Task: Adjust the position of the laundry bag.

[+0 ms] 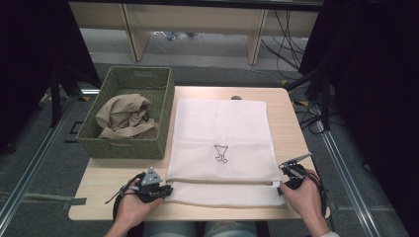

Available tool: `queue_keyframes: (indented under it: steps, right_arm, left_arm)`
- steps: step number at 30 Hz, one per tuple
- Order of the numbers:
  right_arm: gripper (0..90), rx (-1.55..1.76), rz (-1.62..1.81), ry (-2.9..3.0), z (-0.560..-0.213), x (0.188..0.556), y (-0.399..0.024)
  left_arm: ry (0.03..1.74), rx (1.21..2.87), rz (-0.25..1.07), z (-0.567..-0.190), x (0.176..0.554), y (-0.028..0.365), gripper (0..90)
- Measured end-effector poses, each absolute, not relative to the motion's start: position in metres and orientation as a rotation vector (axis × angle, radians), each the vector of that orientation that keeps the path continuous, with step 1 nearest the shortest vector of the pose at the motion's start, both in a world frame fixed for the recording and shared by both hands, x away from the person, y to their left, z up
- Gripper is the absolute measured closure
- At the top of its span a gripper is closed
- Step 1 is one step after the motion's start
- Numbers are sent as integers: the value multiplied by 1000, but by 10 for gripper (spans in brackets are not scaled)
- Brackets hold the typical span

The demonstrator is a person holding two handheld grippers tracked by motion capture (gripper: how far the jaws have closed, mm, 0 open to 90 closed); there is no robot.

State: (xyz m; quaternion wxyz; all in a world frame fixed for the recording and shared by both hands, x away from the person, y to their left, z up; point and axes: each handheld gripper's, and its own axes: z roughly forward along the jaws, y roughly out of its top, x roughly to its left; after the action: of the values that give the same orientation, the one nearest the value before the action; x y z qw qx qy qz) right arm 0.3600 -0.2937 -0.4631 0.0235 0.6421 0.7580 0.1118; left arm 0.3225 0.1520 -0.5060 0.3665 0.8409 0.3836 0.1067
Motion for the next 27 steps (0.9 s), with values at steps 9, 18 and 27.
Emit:
queue_keyframes:
  steps: [9, 18, 27]
  right_arm:
    - [664, 1993, 409, 2293, -450, 359, -301]
    - [616, 1952, 501, 2247, -445, 363, -310]
    - [617, 1962, 497, 2231, -443, 365, -309]
  left_arm:
    - [963, 2039, 345, -492, 319, 157, 477]
    - [966, 1954, 393, -491, 323, 165, 379]
    - [958, 1947, 425, -492, 324, 167, 371]
